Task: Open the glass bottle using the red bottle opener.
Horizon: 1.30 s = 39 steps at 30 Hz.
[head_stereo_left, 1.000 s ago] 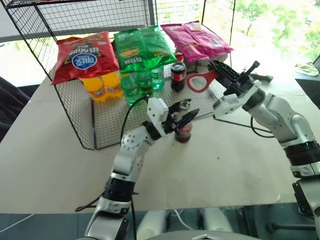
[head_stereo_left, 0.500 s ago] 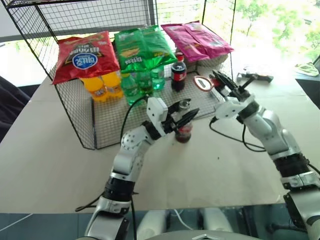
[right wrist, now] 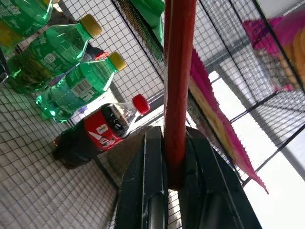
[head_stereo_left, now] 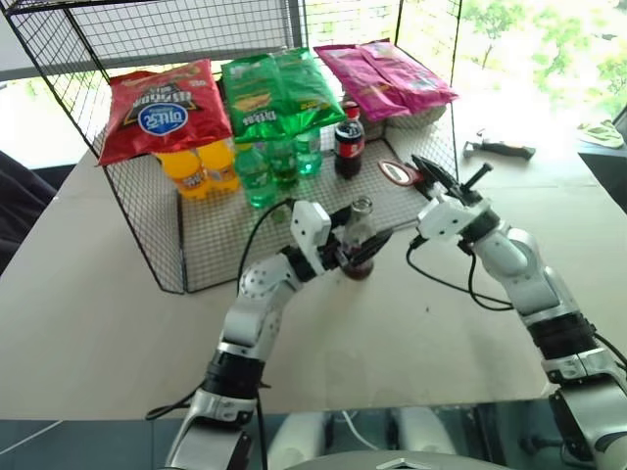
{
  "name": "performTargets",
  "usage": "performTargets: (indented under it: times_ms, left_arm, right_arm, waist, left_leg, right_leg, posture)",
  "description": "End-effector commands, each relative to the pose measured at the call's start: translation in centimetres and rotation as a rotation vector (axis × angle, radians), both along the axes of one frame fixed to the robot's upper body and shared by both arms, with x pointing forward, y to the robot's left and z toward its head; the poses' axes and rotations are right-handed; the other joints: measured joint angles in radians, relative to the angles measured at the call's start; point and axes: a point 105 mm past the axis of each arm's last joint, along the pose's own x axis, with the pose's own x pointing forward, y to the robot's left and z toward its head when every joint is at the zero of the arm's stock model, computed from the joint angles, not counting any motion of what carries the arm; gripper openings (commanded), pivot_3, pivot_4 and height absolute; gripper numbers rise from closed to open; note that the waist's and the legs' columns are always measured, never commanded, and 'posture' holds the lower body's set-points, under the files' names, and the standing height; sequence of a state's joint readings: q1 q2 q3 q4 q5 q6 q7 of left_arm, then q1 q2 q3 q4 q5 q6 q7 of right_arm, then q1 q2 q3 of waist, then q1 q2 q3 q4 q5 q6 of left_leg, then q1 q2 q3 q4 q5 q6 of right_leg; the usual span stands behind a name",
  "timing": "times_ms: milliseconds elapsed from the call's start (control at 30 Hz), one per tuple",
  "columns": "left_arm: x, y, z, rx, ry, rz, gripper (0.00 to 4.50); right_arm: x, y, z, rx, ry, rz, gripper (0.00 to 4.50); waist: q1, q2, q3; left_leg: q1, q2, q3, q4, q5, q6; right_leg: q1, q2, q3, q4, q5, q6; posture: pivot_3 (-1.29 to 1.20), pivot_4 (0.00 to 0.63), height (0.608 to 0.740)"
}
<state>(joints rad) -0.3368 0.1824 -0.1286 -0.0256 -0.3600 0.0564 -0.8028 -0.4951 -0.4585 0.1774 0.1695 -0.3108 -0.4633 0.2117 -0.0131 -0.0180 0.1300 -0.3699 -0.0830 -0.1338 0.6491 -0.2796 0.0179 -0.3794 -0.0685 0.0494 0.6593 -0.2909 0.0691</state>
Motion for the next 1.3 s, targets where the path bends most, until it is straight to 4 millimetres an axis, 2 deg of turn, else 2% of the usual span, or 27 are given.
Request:
performTargets:
  times_ms: [33,67,100,200,300,333,367,633,833,1000,1300]
  left_arm:
    - [-0.9,0.2,1.0,-0.004,-0.046,-0.020,3.61]
    - [-1.0,0.4,0.9,-0.001,-0.044,-0.019,3.65]
    - [-1.2,0.6,0.8,0.004,-0.041,-0.018,3.65]
    - [-1.6,1.0,0.7,0.013,-0.034,-0.015,3.65]
    - [-1.8,1.4,0.5,0.020,-0.026,-0.004,3.65]
    - [-1.9,1.5,0.4,0.024,-0.025,0.002,3.65]
    - [-1.9,1.6,0.4,0.026,-0.025,0.006,3.65]
    - [-1.7,3.2,0.1,0.056,-0.034,0.089,3.65]
    - [-1.4,3.3,0.4,0.058,-0.057,0.112,3.65]
    - [-1.3,5.1,1.1,0.062,-0.090,0.185,3.65]
    - [-2.8,4.1,0.6,0.080,-0.052,0.101,3.65]
  right_arm:
    - [-0.1,-0.5,-0.8,0.106,0.146,0.009,0.43]
    - [-0.1,-0.5,-1.5,0.128,0.199,0.009,0.88]
    - [-0.1,-0.6,-1.9,0.164,0.244,0.006,1.09]
    - [-0.3,-0.6,-2.5,0.248,0.332,0.017,2.45]
    - [-0.5,-0.5,-3.1,0.303,0.394,0.025,4.05]
    - [-0.5,-0.6,-3.3,0.321,0.409,0.023,4.34]
    - [-0.5,-0.6,-3.3,0.332,0.419,0.021,4.45]
    - [-0.5,-1.6,-4.0,0.351,0.449,-0.017,4.45]
    - [-0.4,-1.9,-4.1,0.357,0.451,-0.031,4.45]
    - [-0.7,-3.6,-5.1,0.350,0.478,-0.072,4.45]
    - [-0.8,-4.2,-5.6,0.340,0.489,-0.083,4.45]
  waist:
    - [0.000,0.000,0.000]
    - [0.000,0.000,0.000]
    - [0.000,0.000,0.000]
    - [0.000,0.002,0.002]
    - [0.001,0.002,0.003]
    - [0.001,0.002,0.002]
    - [0.001,0.002,0.002]
    - [0.001,0.002,0.003]
    - [0.001,0.002,0.003]
    - [0.002,0.002,0.003]
    - [0.001,0.002,0.003]
  left_leg:
    - [0.000,0.000,0.000,0.000,0.000,0.000]
    - [0.000,0.000,0.000,0.000,0.000,0.000]
    - [0.000,0.000,0.000,0.000,0.000,0.000]
    - [0.000,0.000,0.000,0.000,0.000,0.000]
    - [0.000,0.000,0.000,0.000,0.000,0.000]
    - [0.000,0.000,0.000,0.000,0.000,0.000]
    - [0.000,0.000,-0.001,0.000,0.000,0.000]
    - [-0.001,0.000,-0.001,0.000,0.000,0.000]
    - [-0.001,0.000,-0.001,0.000,0.000,0.000]
    - [-0.001,0.000,-0.001,0.000,0.000,0.000]
    - [-0.001,0.000,-0.001,0.000,0.000,0.000]
  right_leg:
    - [0.000,0.000,0.000,0.000,0.000,0.000]
    - [0.000,-0.001,0.000,0.000,0.000,0.000]
    - [0.000,-0.001,0.000,0.000,0.000,0.000]
    - [0.000,-0.002,0.000,0.000,0.000,0.000]
    - [0.000,-0.002,0.000,0.000,0.000,0.000]
    - [0.000,-0.002,0.000,0.000,0.000,0.000]
    - [0.000,-0.002,0.000,0.000,0.000,0.000]
    - [-0.001,-0.002,0.000,0.000,0.000,0.000]
    - [-0.001,-0.002,-0.001,0.000,0.000,0.000]
    - [-0.001,-0.002,-0.001,-0.001,0.000,0.000]
    - [-0.001,-0.002,-0.001,0.000,0.000,0.000]
  posture:
    - [0.00,0.150,0.740]
    - [0.00,0.150,0.740]
    - [0.00,0.150,0.740]
    - [0.00,0.150,0.740]
    - [0.00,0.150,0.740]
    - [0.00,0.150,0.740]
    - [0.00,0.150,0.740]
    - [0.00,0.150,0.740]
    - [0.00,0.150,0.740]
    - [0.00,0.150,0.740]
    - [0.00,0.150,0.740]
